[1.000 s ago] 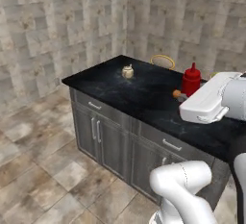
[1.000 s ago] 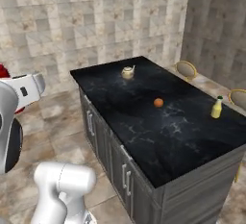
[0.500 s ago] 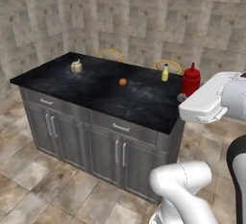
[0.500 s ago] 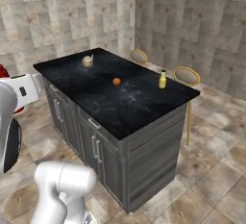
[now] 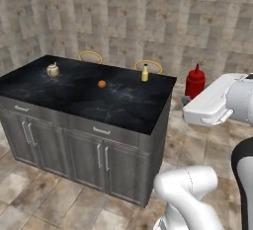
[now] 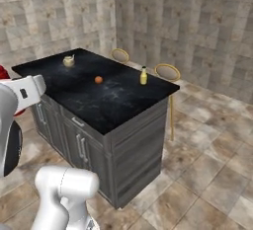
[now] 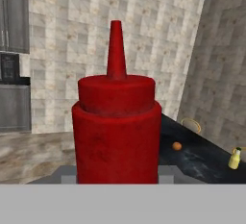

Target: Move the ketchup and mustard from the cabinet to the dining counter.

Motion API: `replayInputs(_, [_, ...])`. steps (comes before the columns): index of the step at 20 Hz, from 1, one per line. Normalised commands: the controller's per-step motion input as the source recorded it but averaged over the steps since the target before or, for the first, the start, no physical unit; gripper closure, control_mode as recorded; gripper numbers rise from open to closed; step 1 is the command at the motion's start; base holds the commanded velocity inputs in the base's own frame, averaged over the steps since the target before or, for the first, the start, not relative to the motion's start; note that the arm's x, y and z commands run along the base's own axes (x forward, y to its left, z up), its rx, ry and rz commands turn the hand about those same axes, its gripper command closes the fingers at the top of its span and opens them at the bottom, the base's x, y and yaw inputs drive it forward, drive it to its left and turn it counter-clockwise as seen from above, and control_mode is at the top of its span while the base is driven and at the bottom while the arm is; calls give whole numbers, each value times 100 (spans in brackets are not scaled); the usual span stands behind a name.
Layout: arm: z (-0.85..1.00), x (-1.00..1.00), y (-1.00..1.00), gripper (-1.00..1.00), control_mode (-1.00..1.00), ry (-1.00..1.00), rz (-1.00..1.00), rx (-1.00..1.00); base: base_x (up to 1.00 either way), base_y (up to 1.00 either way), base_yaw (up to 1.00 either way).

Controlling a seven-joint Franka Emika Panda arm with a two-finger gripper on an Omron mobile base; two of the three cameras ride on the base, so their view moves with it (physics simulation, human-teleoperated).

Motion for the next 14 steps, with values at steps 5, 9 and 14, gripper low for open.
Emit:
replayInputs(5, [0, 0, 0, 100, 100, 0, 0, 0, 14, -38, -1])
replayInputs(9, [0, 0, 0, 100, 100, 0, 0, 0, 31, -39, 6])
replayInputs(14, [0, 0, 0, 100, 100, 0, 0, 0, 59, -47, 7])
